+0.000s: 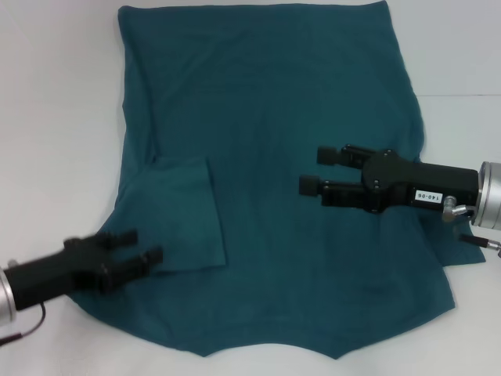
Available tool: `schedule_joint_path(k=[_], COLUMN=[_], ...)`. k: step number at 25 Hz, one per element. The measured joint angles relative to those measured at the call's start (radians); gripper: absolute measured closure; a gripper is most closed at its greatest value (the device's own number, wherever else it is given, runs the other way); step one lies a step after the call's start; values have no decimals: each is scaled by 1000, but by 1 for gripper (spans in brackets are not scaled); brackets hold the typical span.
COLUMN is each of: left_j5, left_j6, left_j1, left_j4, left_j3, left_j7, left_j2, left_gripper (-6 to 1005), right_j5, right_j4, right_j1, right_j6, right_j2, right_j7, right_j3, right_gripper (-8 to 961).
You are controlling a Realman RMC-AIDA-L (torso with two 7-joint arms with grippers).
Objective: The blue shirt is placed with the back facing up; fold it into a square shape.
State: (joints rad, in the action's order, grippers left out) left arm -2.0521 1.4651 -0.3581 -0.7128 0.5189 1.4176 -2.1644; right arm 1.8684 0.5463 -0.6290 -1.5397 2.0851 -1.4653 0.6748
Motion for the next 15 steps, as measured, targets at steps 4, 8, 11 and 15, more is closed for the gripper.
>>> schedule_joint_path(k=[4,8,11,15], left_j5=[115,212,243,243], left_j6=[39,62,66,67], left_j1=[-6,-7,-8,-10], left_j4=[-4,9,27,33], left_j3=[-16,-16,-17,8], left_j7=[-38,-79,-110,-137], left_j2=[2,2,2,2], left_gripper=[463,376,310,127], right_j5=[0,0,-1,1], right_j4=[8,17,42,82], right_j1=[4,19,37,64], right_j6=[10,6,8,22], right_j2=[-8,-18,-17,-19], right_j7=[-51,-114,-171,-292], right_j3=[-1,-2,-3,-3], right_gripper=[61,62,62,62])
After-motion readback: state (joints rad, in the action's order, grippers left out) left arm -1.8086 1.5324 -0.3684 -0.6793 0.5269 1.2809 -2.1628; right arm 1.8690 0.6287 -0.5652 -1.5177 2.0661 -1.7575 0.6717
